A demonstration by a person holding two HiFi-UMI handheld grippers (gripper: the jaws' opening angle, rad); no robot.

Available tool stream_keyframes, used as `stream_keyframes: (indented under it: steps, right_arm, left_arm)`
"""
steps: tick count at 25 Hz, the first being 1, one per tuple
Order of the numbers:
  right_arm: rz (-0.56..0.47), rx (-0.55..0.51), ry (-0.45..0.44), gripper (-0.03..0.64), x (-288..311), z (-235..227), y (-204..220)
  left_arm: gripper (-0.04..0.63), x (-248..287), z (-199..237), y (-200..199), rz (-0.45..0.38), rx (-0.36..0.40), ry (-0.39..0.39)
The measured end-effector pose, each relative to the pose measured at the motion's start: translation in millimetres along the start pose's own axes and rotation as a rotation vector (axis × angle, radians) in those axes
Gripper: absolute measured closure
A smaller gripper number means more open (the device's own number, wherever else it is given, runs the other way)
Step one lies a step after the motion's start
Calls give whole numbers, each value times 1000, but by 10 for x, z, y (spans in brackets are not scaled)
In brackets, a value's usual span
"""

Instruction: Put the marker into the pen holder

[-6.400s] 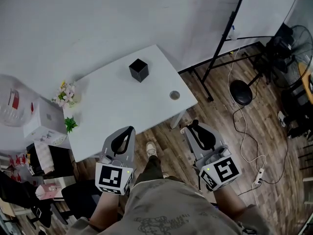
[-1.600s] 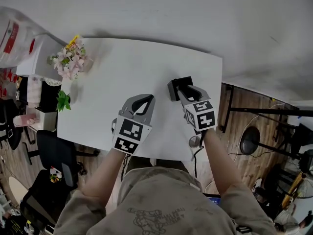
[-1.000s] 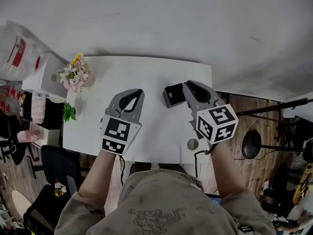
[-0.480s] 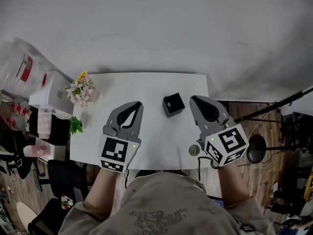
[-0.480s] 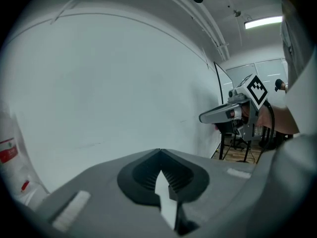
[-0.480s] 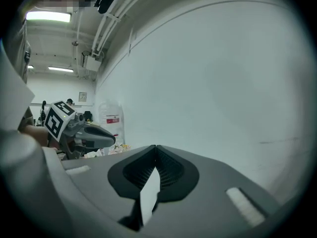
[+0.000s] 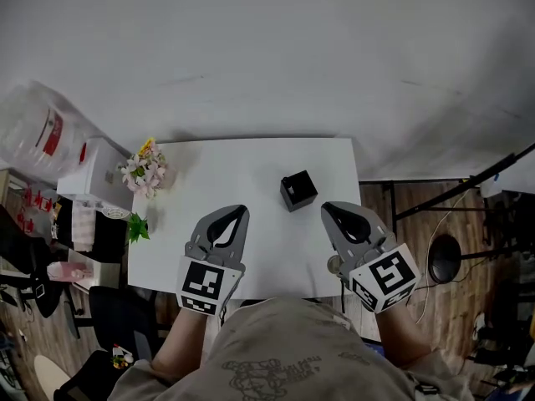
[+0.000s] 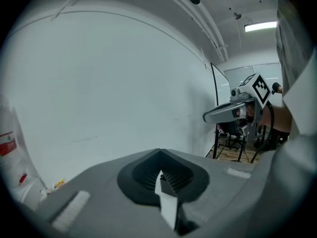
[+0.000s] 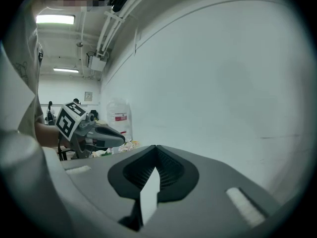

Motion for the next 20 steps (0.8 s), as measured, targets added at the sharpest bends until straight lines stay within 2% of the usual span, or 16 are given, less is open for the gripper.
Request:
stream_keyframes:
  steps: [4,9,20]
  right_arm:
    - [38,13,-2,589,-54,140,145]
    - [56,109,-24,589,53,226,360]
    - [58,60,-46,589,10,283,246]
  left_arm:
    - [594,-40,-46,209,48,-26,1]
    - [594,-122,-60,326,82,-23,-10]
    - [594,-250,-90,325,75,-23,-31]
Point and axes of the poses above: the fingertips, and each gripper's own axes: x forward along the fingers, z to its left, y out of its underside, the point moved 2 cm from there along -x, backward along the fingers, and after that the axes turned 4 degrees about -z, right-handed, at the moved point
